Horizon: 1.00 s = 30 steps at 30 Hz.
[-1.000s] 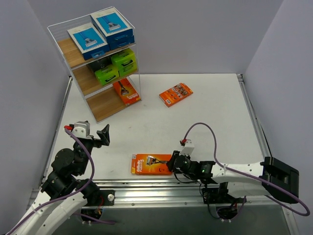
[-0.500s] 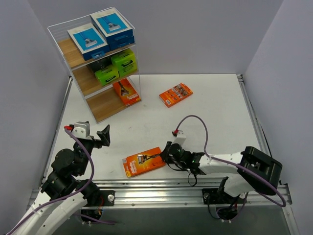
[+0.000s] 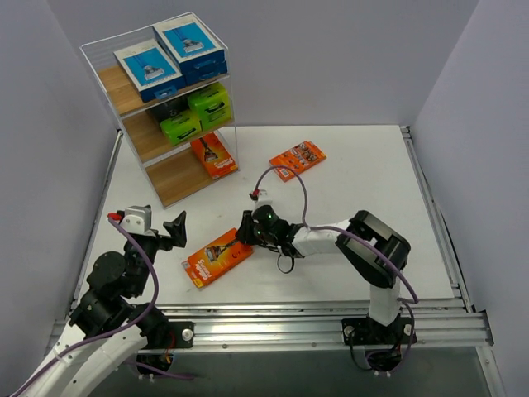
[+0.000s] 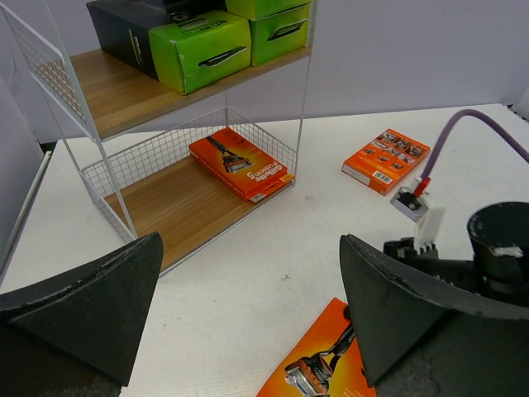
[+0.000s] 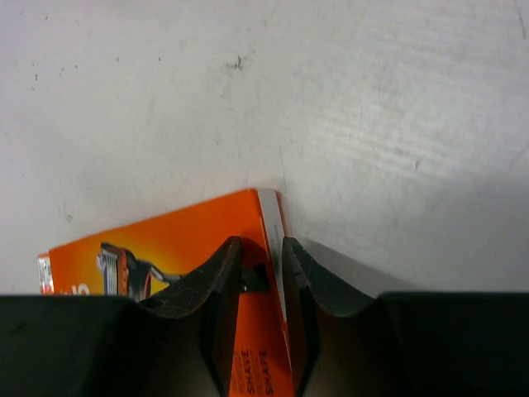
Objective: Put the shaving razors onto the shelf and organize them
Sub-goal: Grab a shaving razor with the right arm
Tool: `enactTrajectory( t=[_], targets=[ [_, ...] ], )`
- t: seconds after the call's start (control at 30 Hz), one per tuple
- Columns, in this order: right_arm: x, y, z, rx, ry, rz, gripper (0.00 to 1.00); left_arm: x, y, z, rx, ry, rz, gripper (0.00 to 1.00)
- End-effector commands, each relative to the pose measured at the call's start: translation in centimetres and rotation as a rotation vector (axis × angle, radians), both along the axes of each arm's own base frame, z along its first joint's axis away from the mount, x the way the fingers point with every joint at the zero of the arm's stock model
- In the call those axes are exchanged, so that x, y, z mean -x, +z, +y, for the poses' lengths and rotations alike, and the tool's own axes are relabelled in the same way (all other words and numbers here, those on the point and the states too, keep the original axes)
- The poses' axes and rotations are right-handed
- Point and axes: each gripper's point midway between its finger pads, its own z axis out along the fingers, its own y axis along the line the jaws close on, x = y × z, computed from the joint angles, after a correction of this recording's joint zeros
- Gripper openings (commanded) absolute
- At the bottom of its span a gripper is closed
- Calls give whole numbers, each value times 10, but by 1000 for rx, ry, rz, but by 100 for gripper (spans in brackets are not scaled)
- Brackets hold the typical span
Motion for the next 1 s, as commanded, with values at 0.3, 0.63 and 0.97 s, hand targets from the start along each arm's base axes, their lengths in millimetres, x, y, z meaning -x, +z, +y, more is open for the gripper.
enactTrajectory(
  t=[0.3, 0.63, 0.97],
  targets=[
    [-68, 47, 0, 100, 37, -91, 38, 2, 13, -3, 30, -21, -30, 97],
    [9, 56, -1, 99, -88, -73, 50, 0, 10, 0, 20, 6, -21, 97],
    [74, 63, 60, 73, 14, -140, 50, -2, 10, 12, 16, 72, -20, 97]
  ],
)
